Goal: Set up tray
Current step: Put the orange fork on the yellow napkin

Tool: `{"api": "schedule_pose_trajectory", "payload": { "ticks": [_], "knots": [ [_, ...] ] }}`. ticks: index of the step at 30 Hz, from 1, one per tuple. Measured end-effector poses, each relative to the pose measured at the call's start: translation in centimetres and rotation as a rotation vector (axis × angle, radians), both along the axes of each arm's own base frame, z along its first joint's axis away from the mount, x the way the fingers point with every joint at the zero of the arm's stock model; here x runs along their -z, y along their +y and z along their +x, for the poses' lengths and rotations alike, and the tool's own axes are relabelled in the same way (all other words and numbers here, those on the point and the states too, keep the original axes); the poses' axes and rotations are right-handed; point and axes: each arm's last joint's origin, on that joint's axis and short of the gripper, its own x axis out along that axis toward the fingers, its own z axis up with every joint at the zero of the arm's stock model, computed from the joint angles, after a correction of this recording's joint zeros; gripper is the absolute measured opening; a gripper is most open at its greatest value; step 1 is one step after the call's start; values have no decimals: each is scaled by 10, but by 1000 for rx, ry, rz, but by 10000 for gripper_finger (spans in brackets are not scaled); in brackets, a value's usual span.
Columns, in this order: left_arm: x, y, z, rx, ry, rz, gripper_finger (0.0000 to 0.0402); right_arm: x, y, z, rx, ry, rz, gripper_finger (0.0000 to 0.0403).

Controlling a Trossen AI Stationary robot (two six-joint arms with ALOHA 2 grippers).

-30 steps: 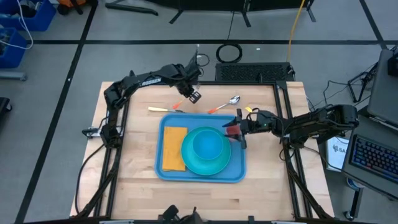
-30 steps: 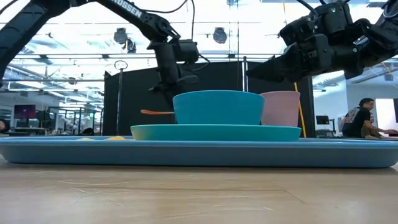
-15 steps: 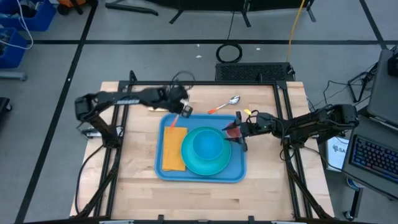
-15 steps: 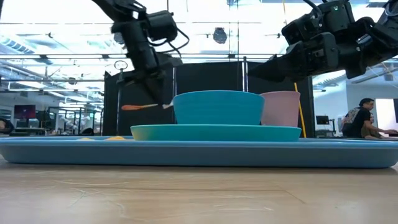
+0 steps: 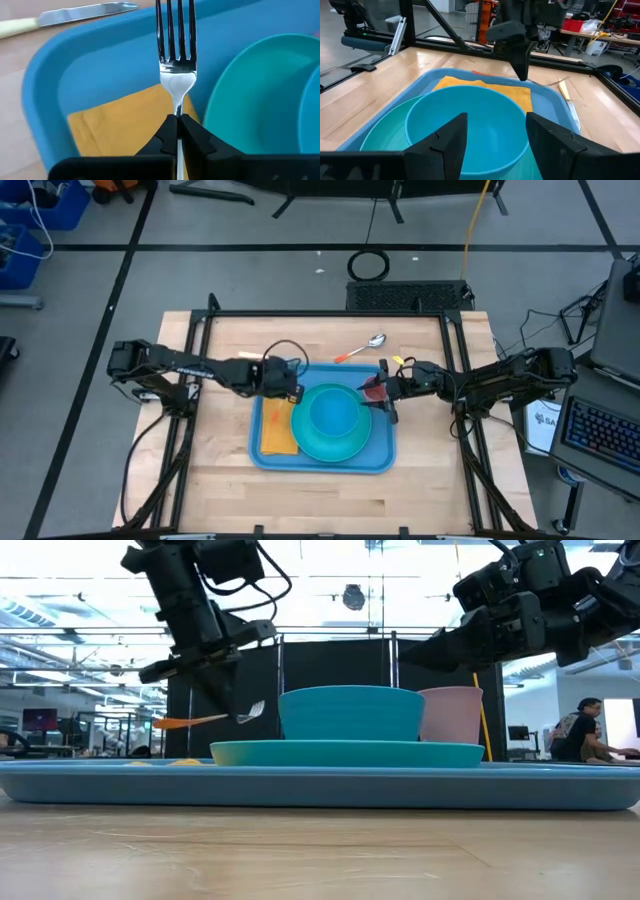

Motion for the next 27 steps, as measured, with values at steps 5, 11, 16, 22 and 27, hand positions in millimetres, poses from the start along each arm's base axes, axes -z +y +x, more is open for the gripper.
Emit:
{"api": "schedule_pose_trajectory", "payload": {
  "ticks": [5, 11, 16, 22, 27],
  "knots": [
    [3, -20, -4, -48, 1, -3, 7, 4, 0, -4, 0, 4, -5, 194],
    [7, -37, -13, -109, 60, -8, 7, 6, 1, -10, 0, -44, -9, 194],
    [8, -48, -17, -141, 62, -20, 7, 5, 1, -10, 0, -52, -10, 194],
    [21, -54, -26, -198, 73, -55, 7, 4, 1, -10, 0, -64, -11, 194],
    [33, -57, -33, -240, 82, -92, 7, 3, 1, -10, 0, -75, -12, 194]
  ]
}}
